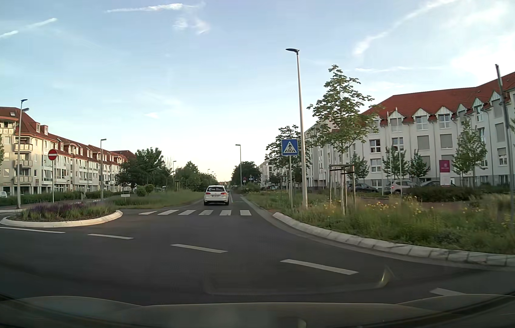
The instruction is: Follow the waypoints while adhering to traffic rules and regulations
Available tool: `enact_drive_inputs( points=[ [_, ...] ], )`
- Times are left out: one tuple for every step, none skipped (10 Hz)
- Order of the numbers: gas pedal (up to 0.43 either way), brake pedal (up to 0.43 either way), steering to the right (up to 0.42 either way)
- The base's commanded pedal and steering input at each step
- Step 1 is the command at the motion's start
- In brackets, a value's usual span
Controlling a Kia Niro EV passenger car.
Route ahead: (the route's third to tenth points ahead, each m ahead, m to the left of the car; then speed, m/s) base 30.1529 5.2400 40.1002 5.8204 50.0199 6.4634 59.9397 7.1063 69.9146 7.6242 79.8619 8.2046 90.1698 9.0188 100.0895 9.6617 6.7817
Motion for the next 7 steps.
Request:
enact_drive_inputs(
  points=[
    [0.228, 0.0, -0.118],
    [0.228, 0.0, -0.115],
    [0.228, 0.0, -0.109],
    [0.228, 0.0, -0.1],
    [0.228, 0.0, -0.094],
    [0.228, 0.0, -0.088],
    [0.228, 0.0, -0.08]
  ],
)
